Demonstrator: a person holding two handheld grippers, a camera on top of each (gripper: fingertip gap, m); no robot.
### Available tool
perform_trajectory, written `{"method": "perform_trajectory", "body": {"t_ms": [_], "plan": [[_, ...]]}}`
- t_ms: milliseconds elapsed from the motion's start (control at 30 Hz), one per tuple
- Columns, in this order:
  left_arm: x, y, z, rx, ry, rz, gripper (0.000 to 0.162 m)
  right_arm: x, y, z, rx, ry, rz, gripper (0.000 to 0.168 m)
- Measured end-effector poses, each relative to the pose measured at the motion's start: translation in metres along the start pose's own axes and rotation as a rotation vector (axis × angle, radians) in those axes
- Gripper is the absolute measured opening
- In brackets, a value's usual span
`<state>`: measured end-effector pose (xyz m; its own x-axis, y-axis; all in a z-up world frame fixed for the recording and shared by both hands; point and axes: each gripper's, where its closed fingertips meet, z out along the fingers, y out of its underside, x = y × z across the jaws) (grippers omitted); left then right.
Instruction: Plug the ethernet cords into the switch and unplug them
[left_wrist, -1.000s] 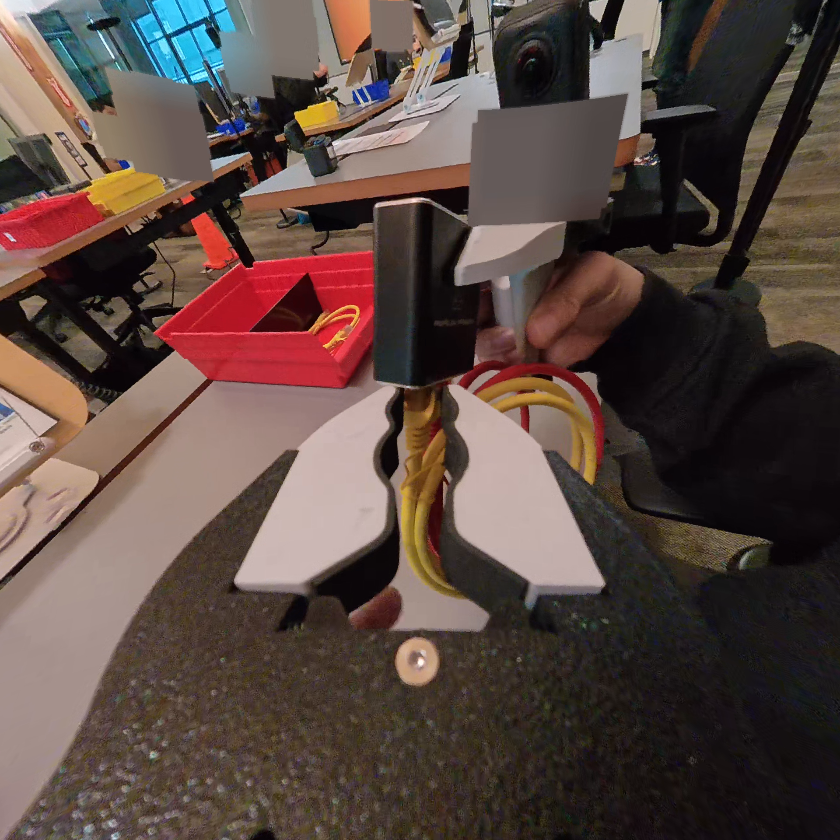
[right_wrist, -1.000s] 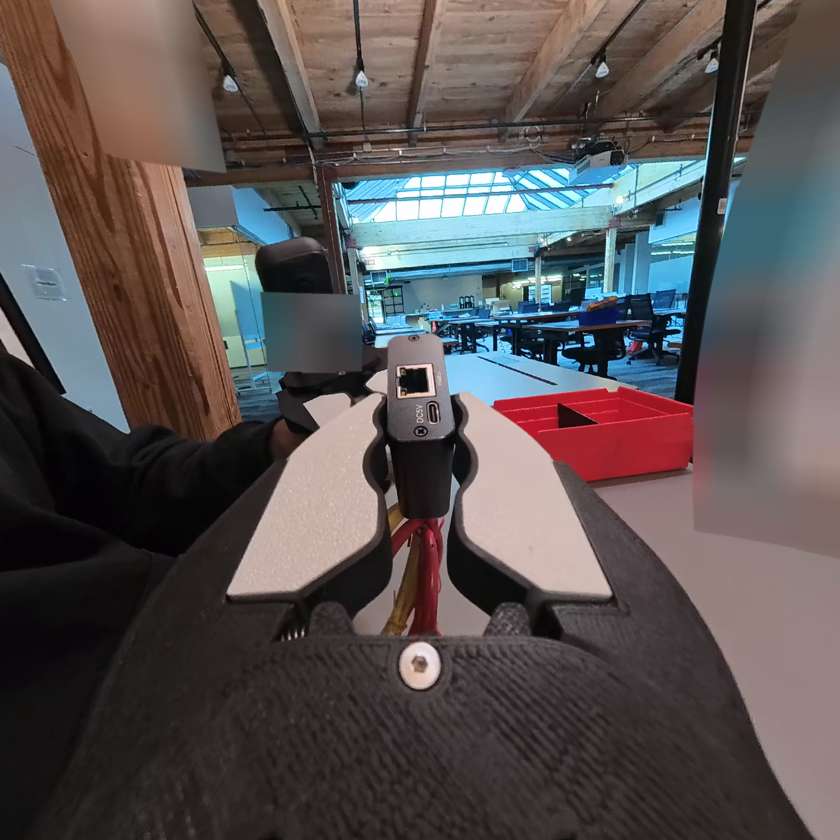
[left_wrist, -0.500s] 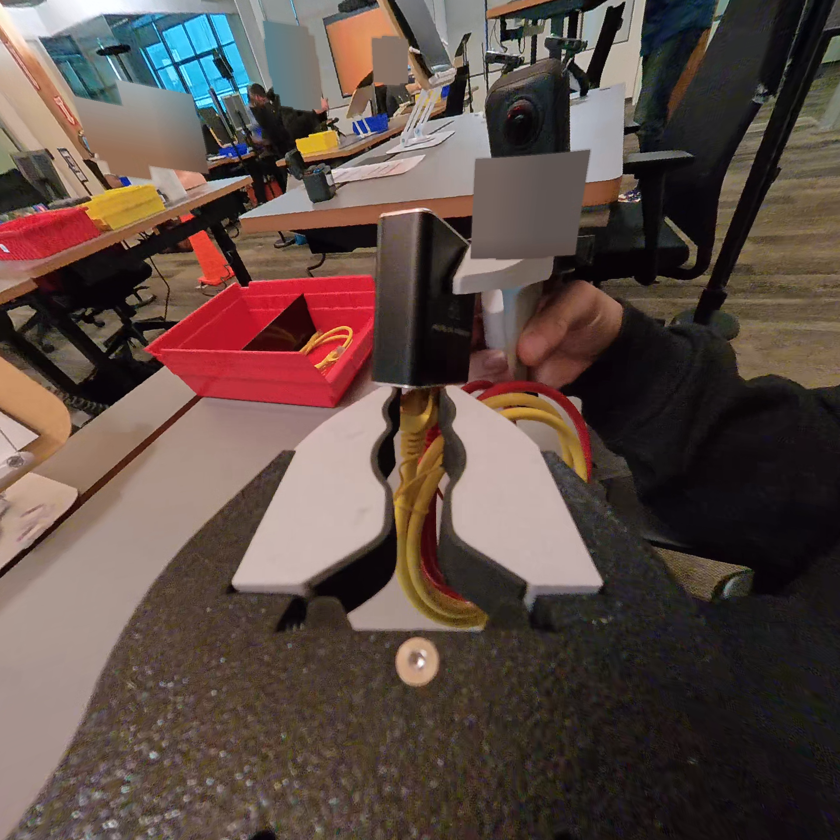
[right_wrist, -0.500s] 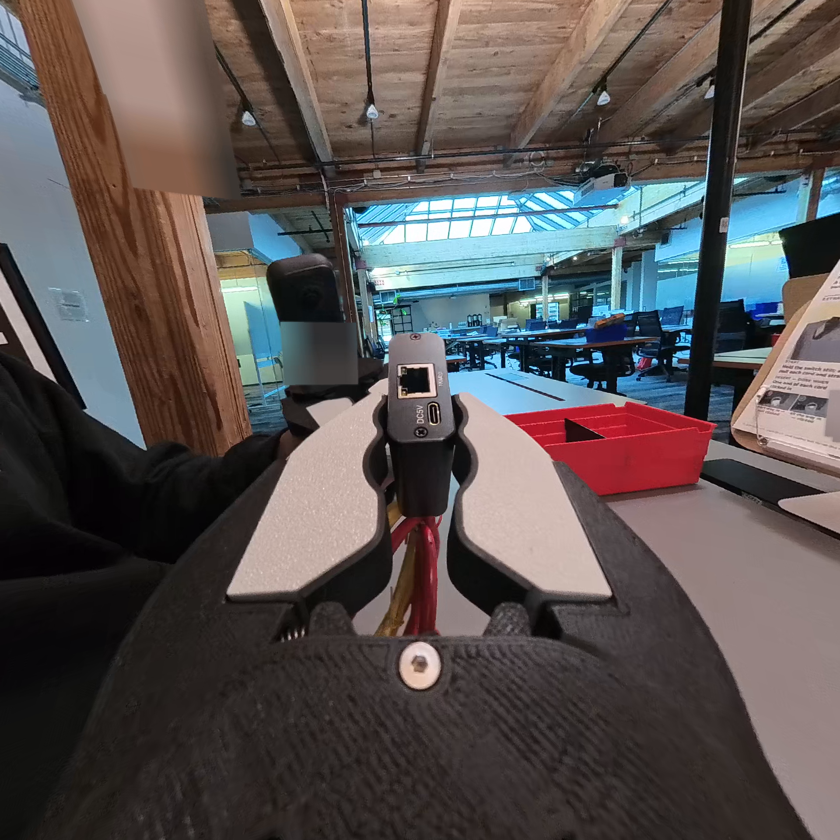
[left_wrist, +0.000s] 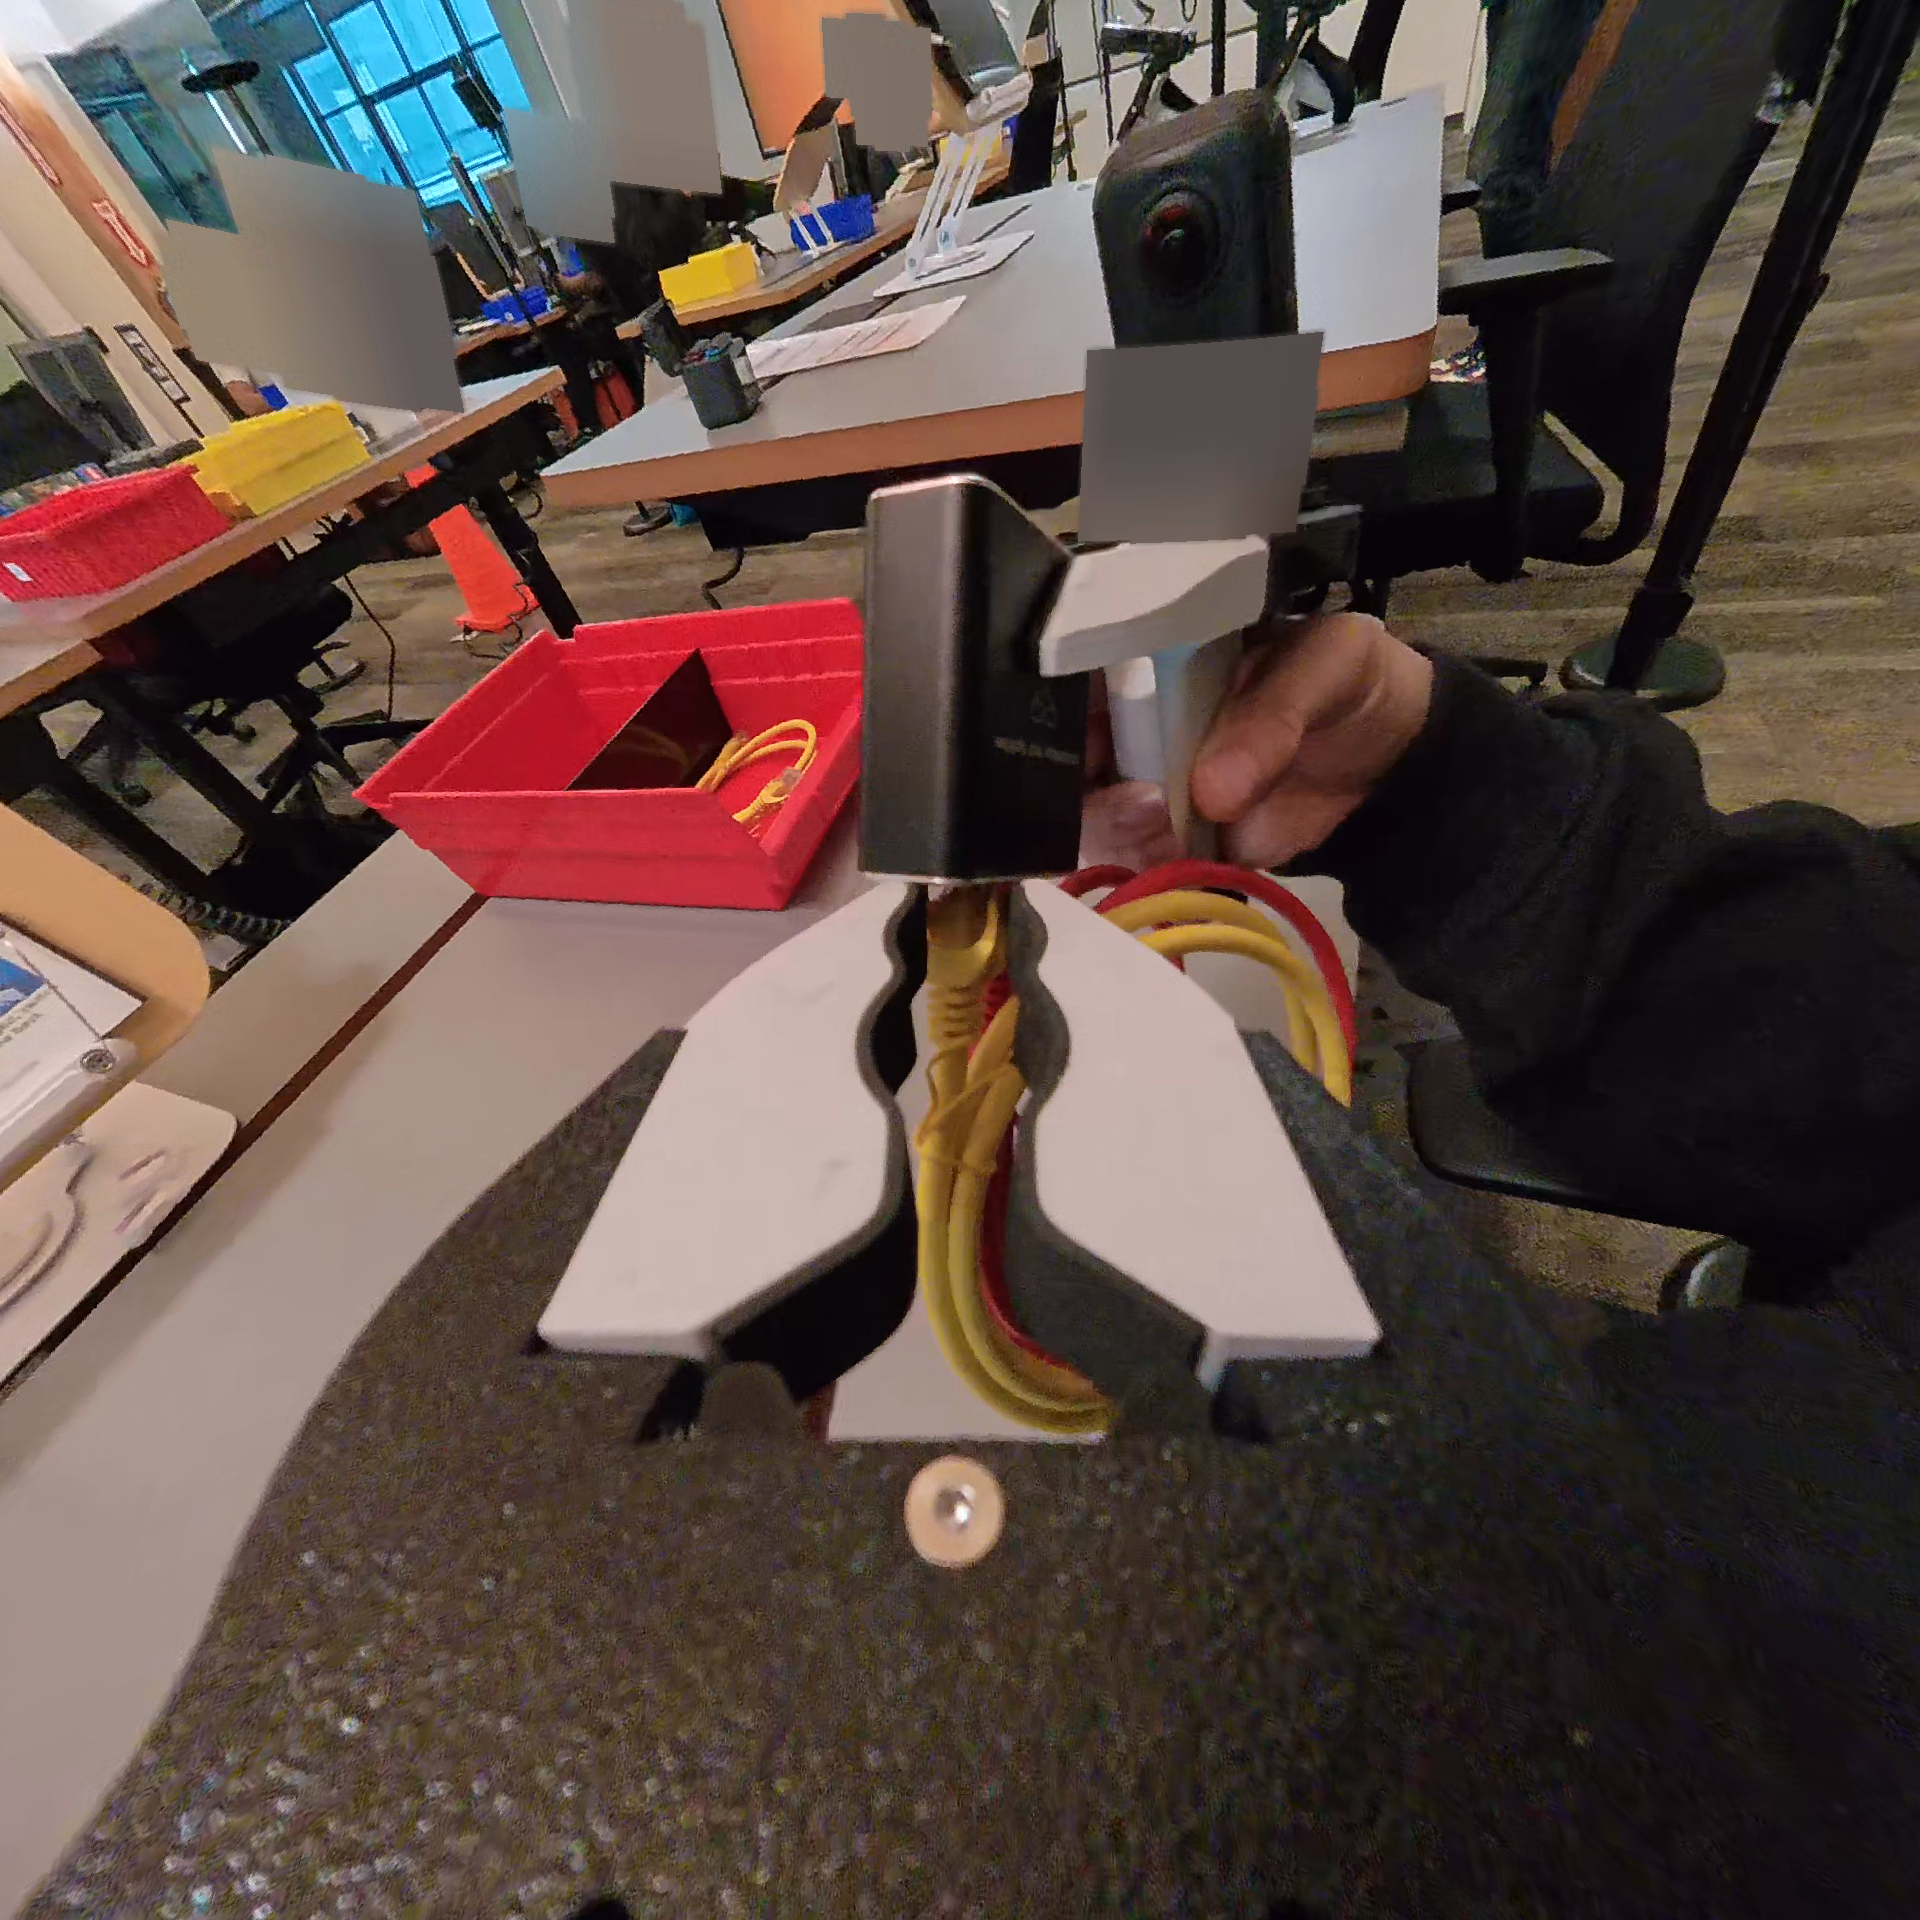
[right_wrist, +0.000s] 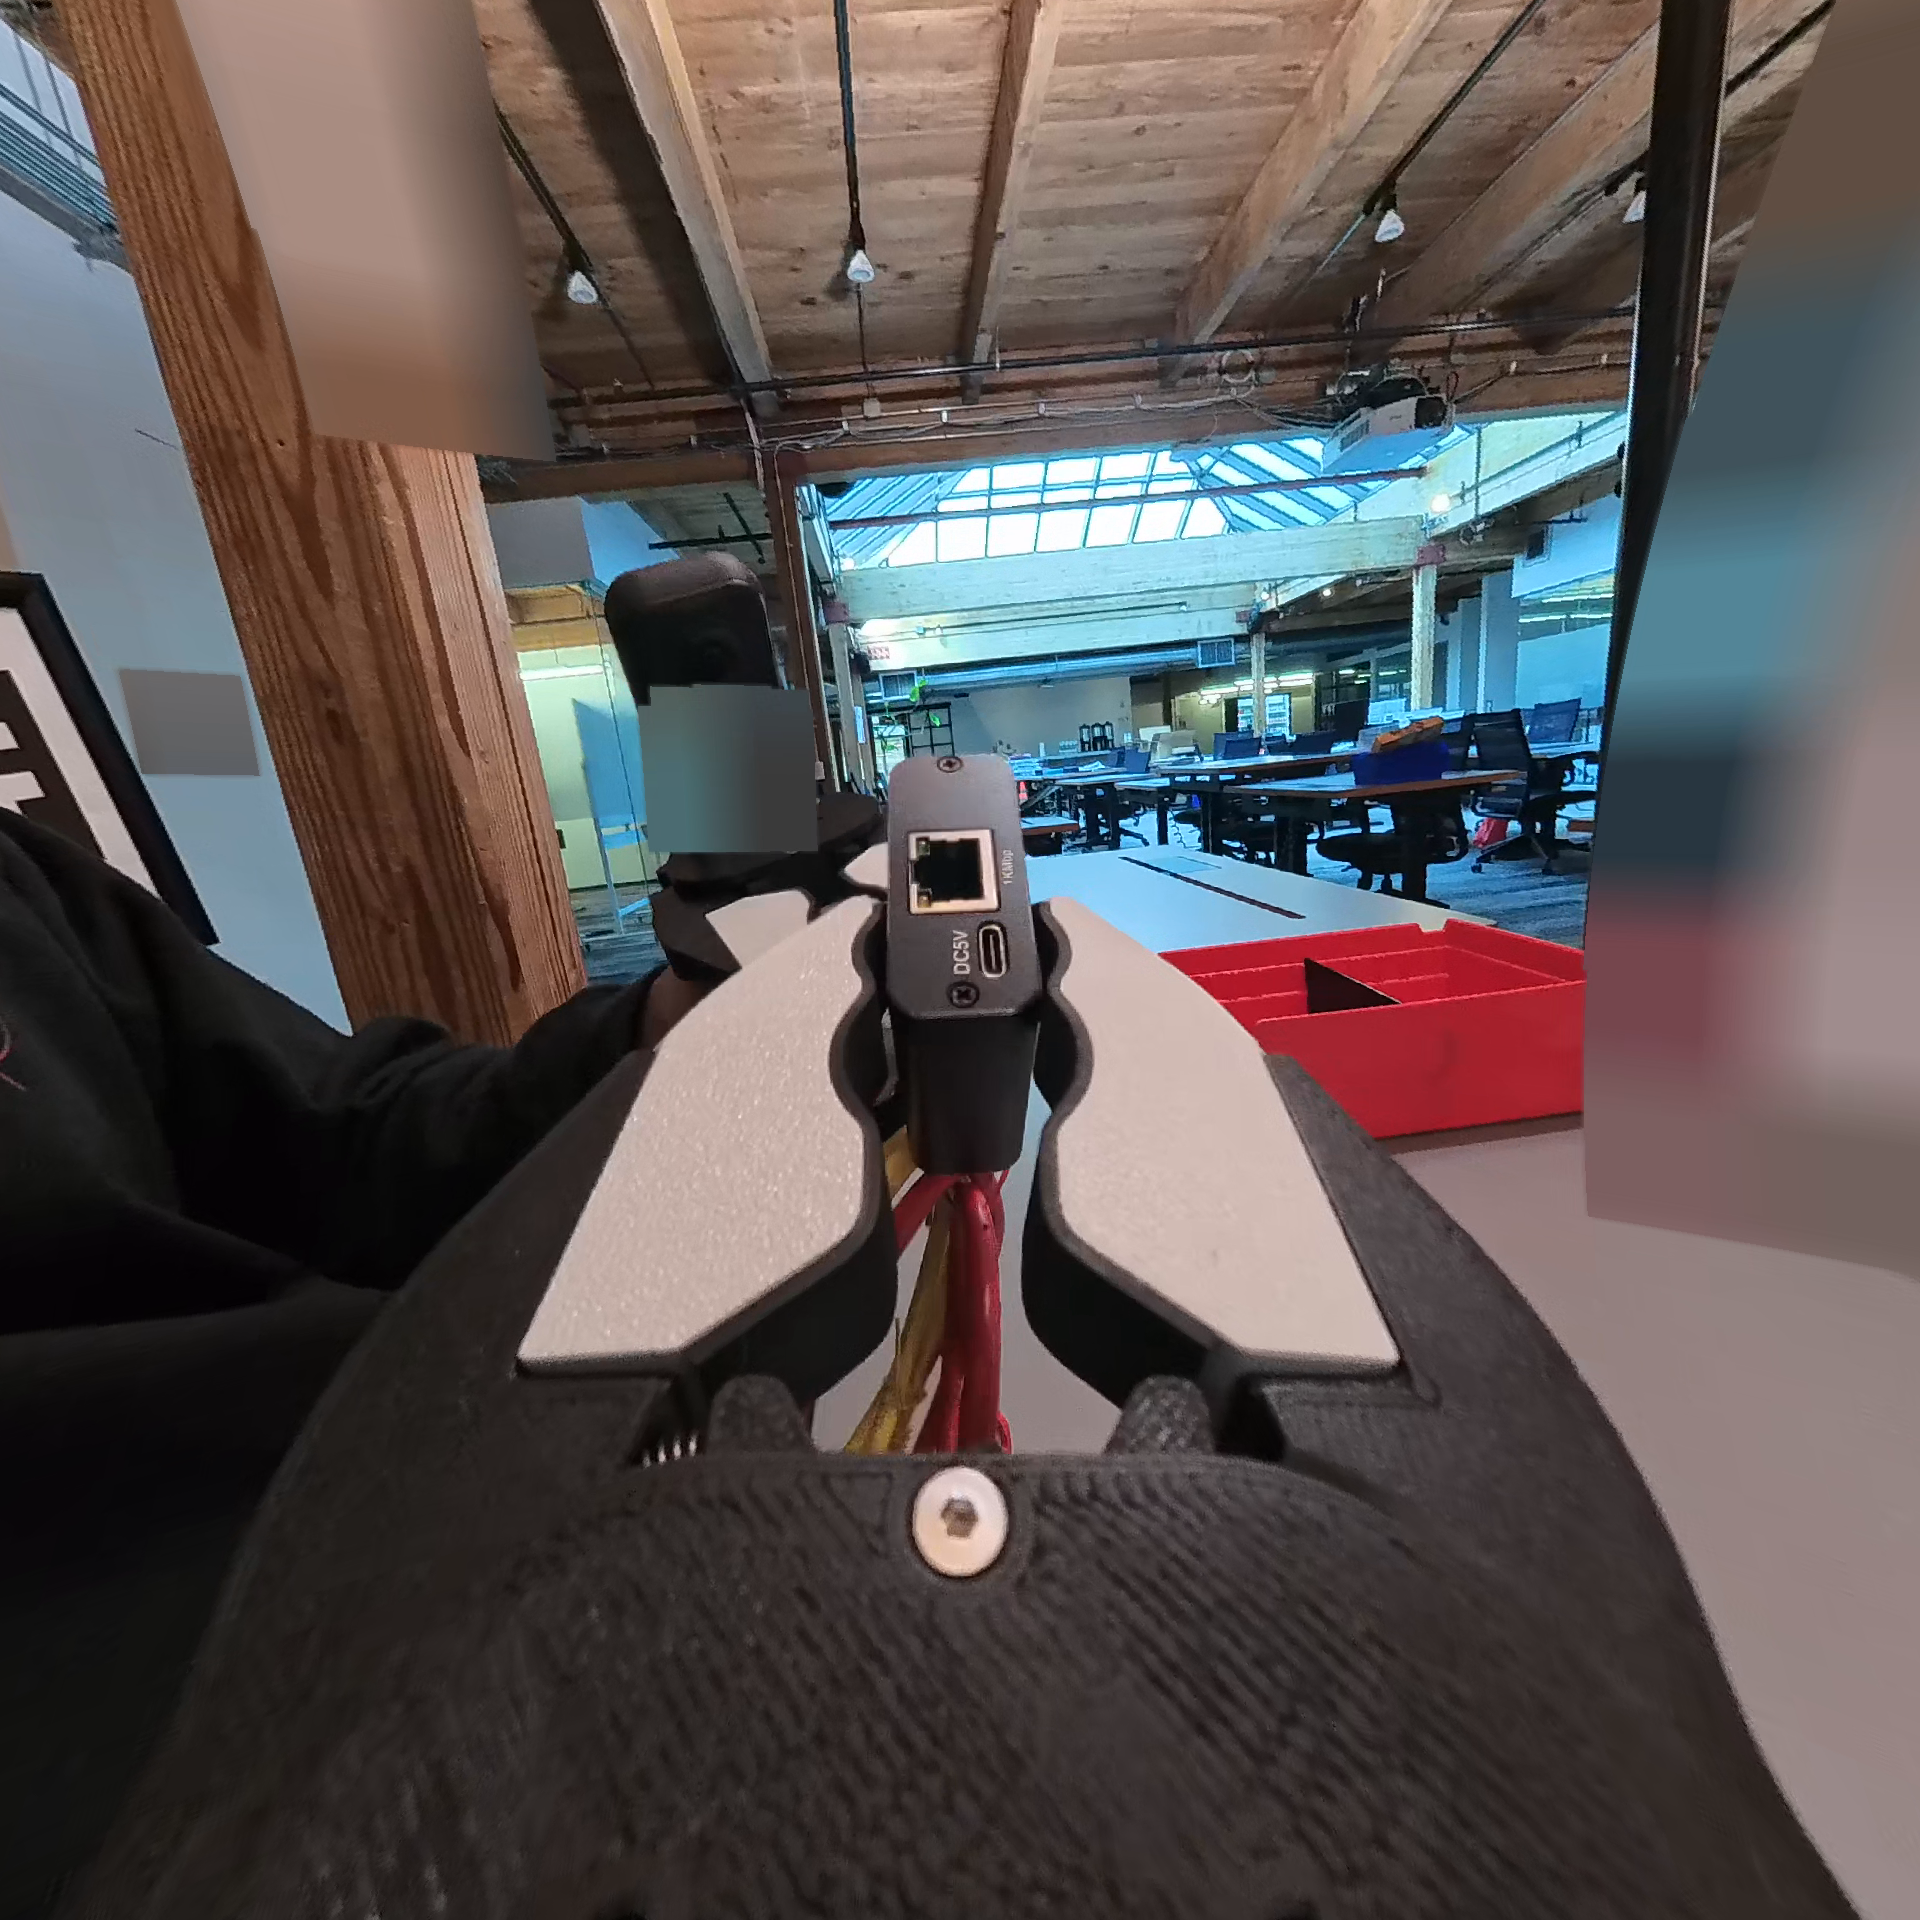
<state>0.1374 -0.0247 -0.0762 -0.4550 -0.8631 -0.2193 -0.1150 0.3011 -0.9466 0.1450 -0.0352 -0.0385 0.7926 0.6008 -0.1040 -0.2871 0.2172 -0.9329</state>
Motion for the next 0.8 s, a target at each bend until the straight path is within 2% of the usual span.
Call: {"method": "perform_trajectory", "body": {"t_ms": [167,367,533,700,800], "plan": [[-0.001,0.006,-0.001,-0.029,0.067,-0.045,0.012,0.001,0.006,0.0,-0.029,-0.003,-0.01,0.026],[-0.002,0.012,0.002,0.048,0.17,-0.16,0.012,0.004,0.006,0.004,-0.039,0.036,-0.034,0.026],[-0.006,0.014,0.002,-0.026,0.117,-0.043,0.013,0.007,0.009,0.003,-0.051,0.043,-0.034,0.026],[-0.001,0.017,0.003,0.04,0.205,-0.175,0.012,0.005,0.009,0.004,-0.072,0.049,-0.065,0.026],[-0.002,0.025,0.004,0.042,0.182,-0.178,0.012,0.007,0.017,0.005,-0.121,0.063,-0.083,0.026]]}}
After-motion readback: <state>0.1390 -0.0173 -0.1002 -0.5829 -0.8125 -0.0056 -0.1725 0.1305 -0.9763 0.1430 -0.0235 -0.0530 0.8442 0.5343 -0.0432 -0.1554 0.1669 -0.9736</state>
